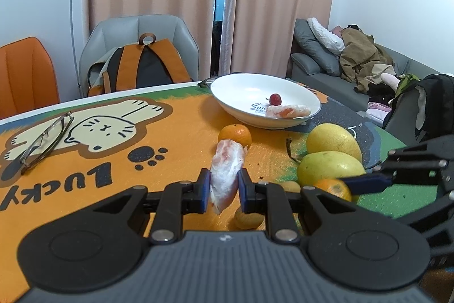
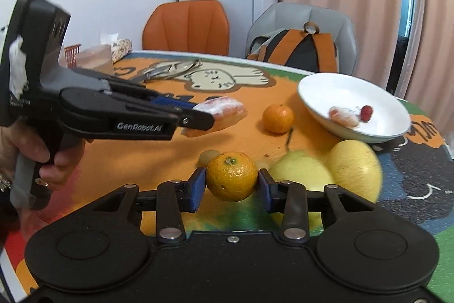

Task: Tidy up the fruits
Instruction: 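Carry the segment and mandarin over the white bowl and open both tools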

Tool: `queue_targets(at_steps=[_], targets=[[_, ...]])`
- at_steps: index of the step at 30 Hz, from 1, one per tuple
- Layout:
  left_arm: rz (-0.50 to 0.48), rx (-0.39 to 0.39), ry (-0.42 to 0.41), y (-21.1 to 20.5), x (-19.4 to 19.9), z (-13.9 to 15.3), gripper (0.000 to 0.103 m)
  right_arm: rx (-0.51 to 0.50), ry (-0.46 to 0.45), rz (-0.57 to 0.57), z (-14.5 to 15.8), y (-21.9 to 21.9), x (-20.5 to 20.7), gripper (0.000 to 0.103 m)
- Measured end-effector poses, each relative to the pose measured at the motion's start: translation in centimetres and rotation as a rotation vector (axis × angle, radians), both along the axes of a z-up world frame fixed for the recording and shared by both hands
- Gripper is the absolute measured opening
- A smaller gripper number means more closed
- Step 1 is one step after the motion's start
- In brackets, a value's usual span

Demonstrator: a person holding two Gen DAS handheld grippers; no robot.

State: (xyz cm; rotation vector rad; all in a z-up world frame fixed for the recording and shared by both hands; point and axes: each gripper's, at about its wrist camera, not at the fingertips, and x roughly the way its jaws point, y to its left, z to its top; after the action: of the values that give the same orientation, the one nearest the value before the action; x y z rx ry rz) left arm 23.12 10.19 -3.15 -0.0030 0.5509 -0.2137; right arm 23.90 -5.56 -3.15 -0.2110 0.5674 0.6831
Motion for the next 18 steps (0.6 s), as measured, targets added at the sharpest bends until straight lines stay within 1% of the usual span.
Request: queue_targets(at_steps=[9, 13, 18], targets=[[-0.009, -0.008, -0.014, -0.9, 0.7, 1.0, 0.019, 0.042, -0.024, -0.058, 2.4, -3.6, 1.8, 0.037], [-0.019, -0.011, -0.018, -1.3, 1.4, 1.4, 0.019, 0.038, -0.040, -0.093, 3.1, -5.1, 3.0, 0.037], [-0.030, -0.013, -0.023, -2.3, 2.8, 1.9, 0.019, 0.033, -0.035, -0.130, 3.4, -6.8, 5.4, 0.037]])
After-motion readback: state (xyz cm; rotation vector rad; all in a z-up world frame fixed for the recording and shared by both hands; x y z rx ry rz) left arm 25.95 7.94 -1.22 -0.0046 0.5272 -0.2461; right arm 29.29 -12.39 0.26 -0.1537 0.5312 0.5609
